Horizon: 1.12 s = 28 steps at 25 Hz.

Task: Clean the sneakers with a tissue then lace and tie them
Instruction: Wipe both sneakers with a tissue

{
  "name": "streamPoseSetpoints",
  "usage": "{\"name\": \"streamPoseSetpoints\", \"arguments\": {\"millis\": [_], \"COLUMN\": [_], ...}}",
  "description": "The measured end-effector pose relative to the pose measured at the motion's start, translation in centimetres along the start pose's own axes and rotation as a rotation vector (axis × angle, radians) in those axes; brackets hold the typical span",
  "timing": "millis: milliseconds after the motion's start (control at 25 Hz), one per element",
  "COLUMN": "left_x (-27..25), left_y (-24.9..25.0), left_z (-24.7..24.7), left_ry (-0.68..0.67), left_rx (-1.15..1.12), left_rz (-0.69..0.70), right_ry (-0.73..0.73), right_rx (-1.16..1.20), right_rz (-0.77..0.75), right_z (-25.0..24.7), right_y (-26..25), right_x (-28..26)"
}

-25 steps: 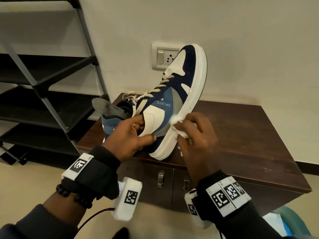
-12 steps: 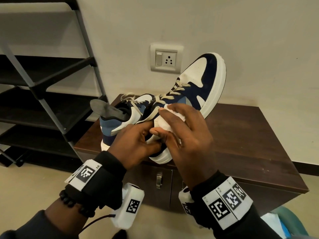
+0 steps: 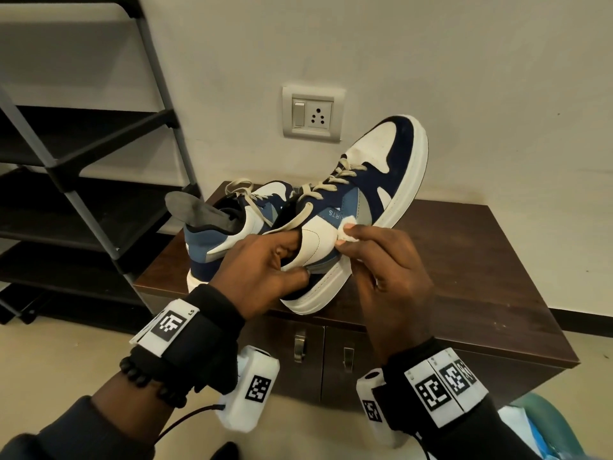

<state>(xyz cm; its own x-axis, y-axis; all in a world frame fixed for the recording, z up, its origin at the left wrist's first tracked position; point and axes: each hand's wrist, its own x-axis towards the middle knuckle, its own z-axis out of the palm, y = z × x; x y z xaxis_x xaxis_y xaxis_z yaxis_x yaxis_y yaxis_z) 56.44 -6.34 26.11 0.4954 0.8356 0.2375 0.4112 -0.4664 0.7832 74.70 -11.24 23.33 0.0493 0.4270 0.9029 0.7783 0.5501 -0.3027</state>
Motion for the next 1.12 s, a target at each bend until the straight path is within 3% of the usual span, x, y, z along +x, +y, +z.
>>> {"name": "streamPoseSetpoints", "arguments": {"millis": [160, 240, 280, 440, 560, 800, 960, 1120], "left_x": [0.0, -0.2, -0.2, 0.2, 0.1, 0.2, 1.3, 1.7], "left_y": [0.1, 0.6, 0.9, 3.2, 3.2, 3.9, 3.7, 3.3], "left_z": [-0.7, -1.3, -1.8, -2.9, -2.4, 0.1, 1.7, 1.1], "left_ry": [0.032, 0.013, 0.000, -0.043, -0.154, -0.028, 0.073, 0.052], "left_rx": [-0.070, -0.078, 0.018, 0.790, 1.065, 1.145, 0.967, 0.903], "left_rz": [-0.056, -0.086, -0.073, -0.014, 0.102, -0.011, -0.116, -0.123], "right_ry": [-0.154, -0.162, -0.120, 0.000, 0.010, -0.118, -0.111, -0.129], "right_rx": [-0.086, -0.071, -0.051, -0.043, -0.055, -0.007, 0.039, 0.073], "right_rz": [0.129, 0.197, 0.224, 0.330, 0.292, 0.323, 0.321, 0.282], "right_z": [0.3, -0.1, -0.3, -1.2, -1.1, -0.1, 0.6, 1.9], "right_y": [1.7, 1.8, 1.7, 0.9, 0.9, 0.6, 0.7, 0.6], "right_x": [-2.7, -3.1, -2.8, -2.1, -2.0, -1.8, -1.2, -0.7]}}
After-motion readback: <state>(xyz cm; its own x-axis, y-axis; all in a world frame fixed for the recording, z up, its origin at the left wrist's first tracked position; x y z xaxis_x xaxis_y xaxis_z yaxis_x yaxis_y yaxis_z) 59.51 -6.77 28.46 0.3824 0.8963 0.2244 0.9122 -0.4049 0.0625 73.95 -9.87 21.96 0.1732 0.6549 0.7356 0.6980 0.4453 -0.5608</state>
